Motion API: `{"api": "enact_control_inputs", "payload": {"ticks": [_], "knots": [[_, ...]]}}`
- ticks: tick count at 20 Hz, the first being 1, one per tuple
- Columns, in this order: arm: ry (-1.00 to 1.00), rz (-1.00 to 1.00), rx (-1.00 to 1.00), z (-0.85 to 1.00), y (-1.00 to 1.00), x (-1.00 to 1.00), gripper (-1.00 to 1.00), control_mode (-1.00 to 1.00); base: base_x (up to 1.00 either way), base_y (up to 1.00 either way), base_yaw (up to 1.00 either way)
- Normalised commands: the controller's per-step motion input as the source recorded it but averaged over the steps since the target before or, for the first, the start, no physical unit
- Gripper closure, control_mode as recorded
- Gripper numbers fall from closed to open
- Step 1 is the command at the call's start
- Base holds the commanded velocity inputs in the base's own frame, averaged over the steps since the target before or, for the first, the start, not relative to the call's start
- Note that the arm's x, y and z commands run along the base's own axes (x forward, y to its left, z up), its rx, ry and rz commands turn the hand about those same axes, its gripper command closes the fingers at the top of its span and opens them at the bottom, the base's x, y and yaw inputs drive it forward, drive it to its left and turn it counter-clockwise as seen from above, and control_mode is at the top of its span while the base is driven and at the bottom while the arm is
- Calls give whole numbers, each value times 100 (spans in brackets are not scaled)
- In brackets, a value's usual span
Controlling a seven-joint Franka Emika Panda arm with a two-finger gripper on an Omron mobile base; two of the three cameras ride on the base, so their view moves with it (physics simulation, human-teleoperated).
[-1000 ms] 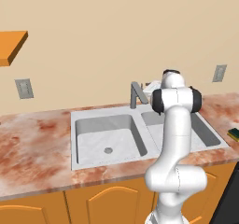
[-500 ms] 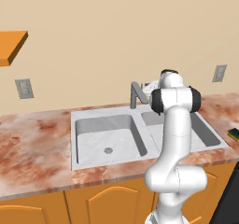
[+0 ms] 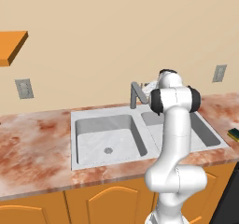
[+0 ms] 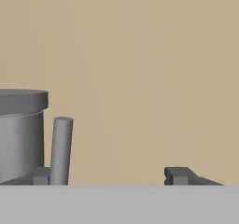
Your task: Soak the sponge with water for a few seconds and then drop it inside the sink.
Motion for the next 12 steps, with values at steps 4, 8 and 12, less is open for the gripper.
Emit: {"api": "enact_control_inputs", "payload": {"ticks": [4, 8, 12], "knots": [[0, 0, -1, -32, 0, 46, -100, -100, 0, 0, 0], [0, 0, -1, -30, 0, 43, -100, -100, 0, 0, 0], [0, 0, -2, -32, 0, 44, -100, -100, 0, 0, 0]]}}
